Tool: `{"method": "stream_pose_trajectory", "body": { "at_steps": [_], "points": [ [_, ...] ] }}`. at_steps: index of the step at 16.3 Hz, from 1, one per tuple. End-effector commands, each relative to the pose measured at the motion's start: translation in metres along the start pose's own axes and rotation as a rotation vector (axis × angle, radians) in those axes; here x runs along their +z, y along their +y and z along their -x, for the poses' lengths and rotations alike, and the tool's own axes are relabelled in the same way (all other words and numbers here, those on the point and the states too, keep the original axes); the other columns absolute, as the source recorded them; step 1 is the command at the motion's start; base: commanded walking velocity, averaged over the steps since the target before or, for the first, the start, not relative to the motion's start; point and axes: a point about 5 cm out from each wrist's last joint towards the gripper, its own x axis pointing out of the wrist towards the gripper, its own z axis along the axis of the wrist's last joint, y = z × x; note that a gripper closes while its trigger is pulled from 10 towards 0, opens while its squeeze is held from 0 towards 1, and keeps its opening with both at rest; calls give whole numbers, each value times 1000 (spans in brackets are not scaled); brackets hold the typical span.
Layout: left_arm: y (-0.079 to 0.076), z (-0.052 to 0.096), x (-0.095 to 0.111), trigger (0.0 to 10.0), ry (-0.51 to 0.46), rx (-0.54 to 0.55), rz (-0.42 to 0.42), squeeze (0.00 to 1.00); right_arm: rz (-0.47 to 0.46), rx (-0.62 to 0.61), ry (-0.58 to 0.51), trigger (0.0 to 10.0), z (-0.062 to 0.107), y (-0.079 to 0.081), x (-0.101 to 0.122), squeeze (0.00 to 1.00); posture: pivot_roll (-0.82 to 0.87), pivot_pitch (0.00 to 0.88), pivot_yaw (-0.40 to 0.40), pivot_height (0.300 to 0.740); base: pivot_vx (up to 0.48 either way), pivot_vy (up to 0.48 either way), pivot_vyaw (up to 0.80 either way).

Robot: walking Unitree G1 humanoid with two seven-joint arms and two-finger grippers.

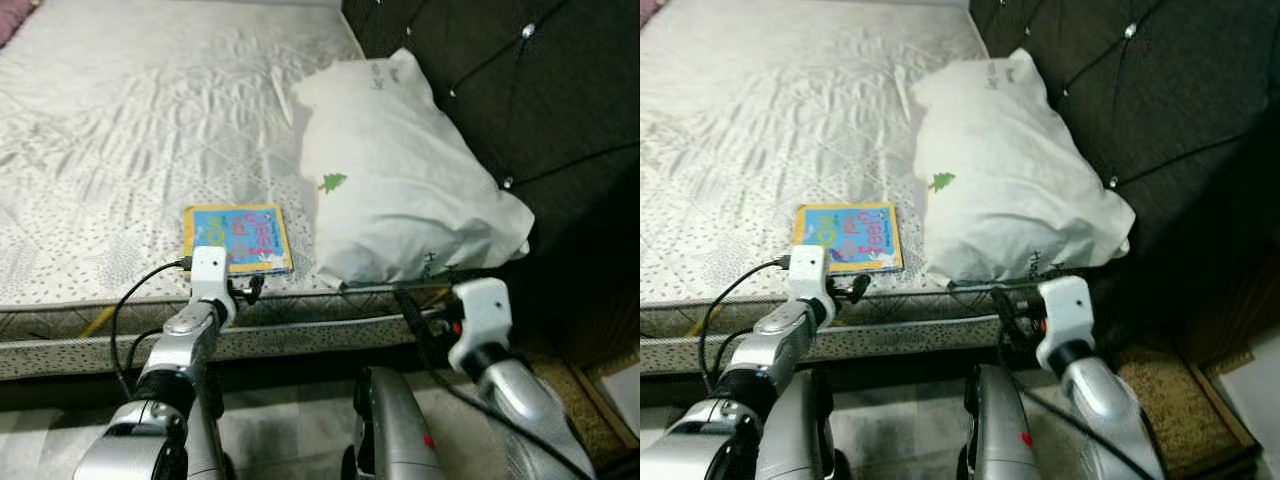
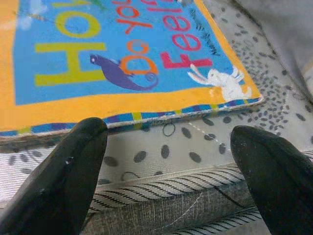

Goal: Clean up the room

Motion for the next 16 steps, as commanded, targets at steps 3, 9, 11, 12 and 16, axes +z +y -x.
{"method": "stream_pose_trajectory", "body": {
  "at_steps": [3, 9, 11, 12, 16],
  "points": [
    [1, -2, -4, 10000, 11, 17, 14, 0, 2, 1, 28, 10000, 7, -2, 2, 0, -162, 169, -97, 532, 0, 0, 0],
    [12, 0, -7, 10000, 15, 52, 24, 0, 10, -6, 20, 10000, -3, -8, 10, 0, -153, 162, -104, 532, 0, 0, 0],
    [20, 2, -5, 10000, 7, 65, 23, 0, 9, -4, 24, 10000, -5, -7, 8, 0, -145, 159, -105, 532, 0, 0, 0],
    [20, 2, -5, 10000, 7, 66, 22, 0, 9, -4, 24, 10000, -6, -7, 8, 0, -144, 159, -105, 532, 0, 0, 0],
    [25, 2, -3, 10000, 4, 73, 15, 0, 7, 3, 27, 10000, -9, -5, 7, 0, -136, 152, -106, 532, 0, 0, 0]
  ]
}}
